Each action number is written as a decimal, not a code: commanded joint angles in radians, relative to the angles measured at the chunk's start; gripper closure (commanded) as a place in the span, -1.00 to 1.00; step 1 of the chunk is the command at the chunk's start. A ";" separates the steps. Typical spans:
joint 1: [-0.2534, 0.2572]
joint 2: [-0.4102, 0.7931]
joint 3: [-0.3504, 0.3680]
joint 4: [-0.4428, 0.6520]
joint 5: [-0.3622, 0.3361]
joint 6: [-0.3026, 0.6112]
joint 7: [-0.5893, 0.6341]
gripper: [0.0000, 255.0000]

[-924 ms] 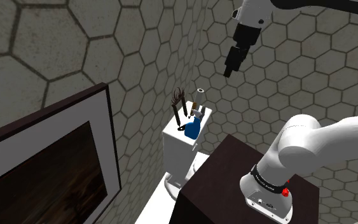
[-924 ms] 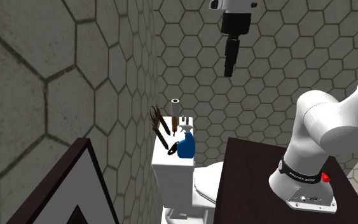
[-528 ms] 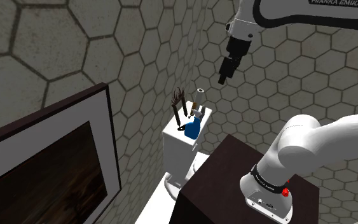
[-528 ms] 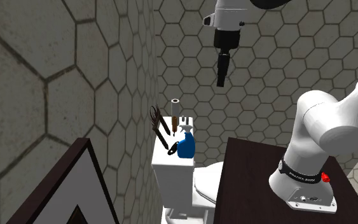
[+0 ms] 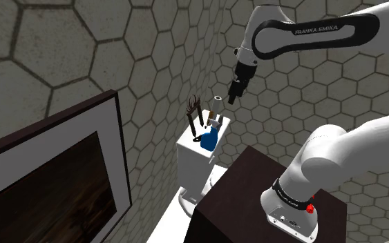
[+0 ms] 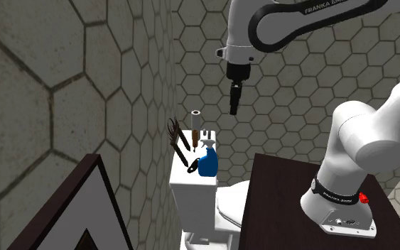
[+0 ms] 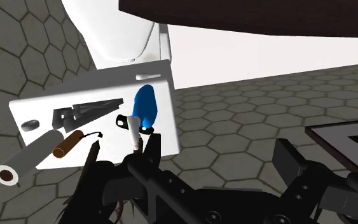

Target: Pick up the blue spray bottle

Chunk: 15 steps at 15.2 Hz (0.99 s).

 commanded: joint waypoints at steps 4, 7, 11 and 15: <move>-0.009 0.148 -0.062 -0.022 -0.016 0.172 -0.064 -1.00; -0.010 0.253 -0.099 -0.020 -0.012 0.274 -0.107 -1.00; -0.006 0.408 -0.145 0.005 0.018 0.402 -0.176 -1.00; -0.003 0.577 -0.178 0.052 0.087 0.514 -0.266 -1.00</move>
